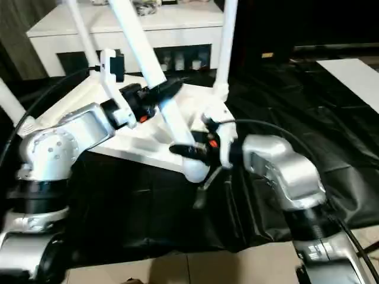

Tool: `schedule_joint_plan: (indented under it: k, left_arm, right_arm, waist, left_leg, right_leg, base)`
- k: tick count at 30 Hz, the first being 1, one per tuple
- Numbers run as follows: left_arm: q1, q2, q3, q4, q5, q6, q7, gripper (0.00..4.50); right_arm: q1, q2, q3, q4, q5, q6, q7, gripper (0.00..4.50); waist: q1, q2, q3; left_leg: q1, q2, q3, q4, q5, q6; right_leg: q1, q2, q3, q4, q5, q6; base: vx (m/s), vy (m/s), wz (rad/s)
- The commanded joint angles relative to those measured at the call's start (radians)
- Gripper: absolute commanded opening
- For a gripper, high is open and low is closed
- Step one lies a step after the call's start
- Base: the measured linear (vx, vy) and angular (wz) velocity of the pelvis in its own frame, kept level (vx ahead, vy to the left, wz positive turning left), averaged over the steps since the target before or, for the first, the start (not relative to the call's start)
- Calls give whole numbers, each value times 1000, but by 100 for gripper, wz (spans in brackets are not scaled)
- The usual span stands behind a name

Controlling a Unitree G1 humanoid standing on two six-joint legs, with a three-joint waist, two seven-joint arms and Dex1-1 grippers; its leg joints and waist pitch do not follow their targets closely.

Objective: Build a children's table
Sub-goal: Pick table leg

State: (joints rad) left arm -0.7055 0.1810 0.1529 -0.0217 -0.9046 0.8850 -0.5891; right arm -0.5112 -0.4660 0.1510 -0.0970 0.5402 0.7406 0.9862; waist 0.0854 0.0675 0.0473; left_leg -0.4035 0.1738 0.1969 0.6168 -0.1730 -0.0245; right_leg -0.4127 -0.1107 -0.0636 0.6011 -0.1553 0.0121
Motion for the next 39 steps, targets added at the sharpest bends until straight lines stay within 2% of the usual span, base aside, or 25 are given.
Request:
schedule_joint_plan:
  k: [1,3,6,7,8,10,12,13,14,15,17,22,24,31,32,33,34,35,38,39]
  left_arm:
    - [13,14,36,-49,-120,42,-128,270]
    - [22,45,23,-52,-149,66,-214,284]
    - [18,87,-19,-28,-105,40,-290,299]
    - [16,96,-22,-17,-106,42,-311,305]
    - [14,105,-24,-8,-105,41,-336,307]
    - [9,122,-21,10,-114,52,-372,307]
    - [8,126,-22,14,-115,55,-381,277]
    - [9,134,-25,15,-117,60,-391,270]
    - [12,144,-35,12,-115,67,-404,265]
    - [16,152,-45,10,-114,71,-417,265]
    - [20,155,-52,11,-114,74,-421,226]
    - [22,149,-59,26,-98,51,-430,213]
    - [21,145,-58,28,-95,48,-425,191]
    - [15,118,-40,44,-79,14,-360,183]
    - [8,103,-37,51,-43,-19,-308,183]
    - [7,100,-37,52,-36,-25,-299,182]
    - [0,91,-39,60,1,-52,-256,182]
    - [-14,79,-53,69,74,-93,-173,180]
    - [-33,70,-73,79,163,-115,-63,177]
    - [-51,56,-73,92,208,-122,24,176]
  right_arm:
    - [13,-11,-10,-41,62,23,68,184]
    - [31,-41,8,-60,69,21,111,184]
    - [44,-62,22,-72,75,21,144,184]
    - [44,-62,23,-70,73,19,145,184]
    - [43,-61,22,-65,70,17,143,184]
    - [40,-61,16,-57,66,14,141,184]
    - [40,-61,13,-55,68,13,141,184]
    - [40,-62,11,-55,70,13,142,184]
    - [41,-63,8,-56,73,13,142,184]
    - [42,-65,6,-57,76,13,143,184]
    - [43,-68,4,-59,78,13,144,184]
    - [43,-67,-1,-57,74,9,145,184]
    - [43,-66,-1,-57,74,8,145,184]
    - [38,-56,-1,-45,50,-17,115,184]
    - [24,-35,-10,-23,23,-36,65,240]
    - [22,-31,-13,-19,20,-37,57,240]
    - [12,-20,-21,-8,21,-33,39,254]
    - [-4,-2,-35,4,20,-34,9,263]
    - [-22,19,-45,11,-3,-53,-41,287]
    - [-39,37,-48,19,-22,-57,-87,300]
  waist:
    - [4,-17,-71]
    - [4,-16,-69]
    - [3,-12,-64]
    - [3,-7,-64]
    - [1,-11,-62]
    - [-1,-11,-62]
    - [-3,-10,-62]
    - [-2,-3,-62]
    - [-4,-7,-63]
    - [-3,-6,-63]
    - [-3,-6,-64]
    - [-1,-5,-67]
    - [0,-6,-67]
    - [0,-7,-68]
    - [-1,-6,-68]
    - [-1,-4,-68]
    - [-3,-6,-66]
    - [-4,-7,-67]
    - [-4,-12,-65]
    - [-5,-17,-65]
  left_leg:
    - [27,42,-24,-79,-248,14]
    - [30,42,-24,-82,-258,11]
    - [39,42,-24,-86,-317,-12]
    - [39,43,-25,-87,-329,-21]
    - [40,42,-26,-89,-348,-33]
    - [37,41,-28,-91,-355,-41]
    - [38,41,-29,-92,-362,-47]
    - [39,42,-30,-92,-366,-50]
    - [39,41,-30,-92,-370,-51]
    - [39,41,-30,-92,-368,-50]
    - [39,42,-29,-92,-359,-47]
    - [38,43,-28,-91,-332,-43]
    - [37,42,-27,-90,-326,-40]
    - [34,42,-26,-88,-310,-31]
    - [35,43,-26,-88,-312,-33]
    - [36,43,-26,-88,-312,-36]
    - [35,43,-27,-89,-323,-39]
    - [36,43,-28,-89,-327,-44]
    - [35,42,-30,-90,-334,-53]
    - [35,43,-30,-90,-337,-55]
  right_leg:
    - [47,-35,30,-64,-289,-199]
    - [42,-26,29,-63,-294,-200]
    - [35,-27,32,-74,-366,-170]
    - [35,-28,32,-72,-374,-168]
    - [35,-29,32,-76,-394,-161]
    - [37,-30,32,-77,-409,-151]
    - [36,-31,33,-77,-418,-145]
    - [36,-32,33,-75,-416,-146]
    - [36,-31,33,-76,-410,-147]
    - [36,-31,33,-75,-405,-149]
    - [36,-31,33,-75,-392,-154]
    - [39,-30,34,-68,-341,-174]
    - [40,-30,34,-66,-323,-185]
    - [43,-32,33,-66,-320,-187]
    - [42,-32,33,-67,-323,-185]
    - [41,-32,33,-68,-322,-186]
    - [41,-31,32,-70,-330,-182]
    - [40,-31,32,-71,-338,-175]
    - [42,-32,33,-75,-379,-142]
    - [39,-32,33,-76,-390,-128]
  base:
    - [0,0,0]
    - [0,0,0]
    - [0,0,0]
    - [0,0,0]
    - [0,0,0]
    - [0,0,0]
    - [0,0,0]
    - [0,0,0]
    - [0,0,0]
    - [0,0,0]
    - [0,0,0]
    - [0,0,0]
    - [0,0,0]
    - [0,0,0]
    - [0,0,0]
    - [0,0,0]
    - [0,0,0]
    - [0,0,0]
    - [0,0,0]
    - [0,0,0]
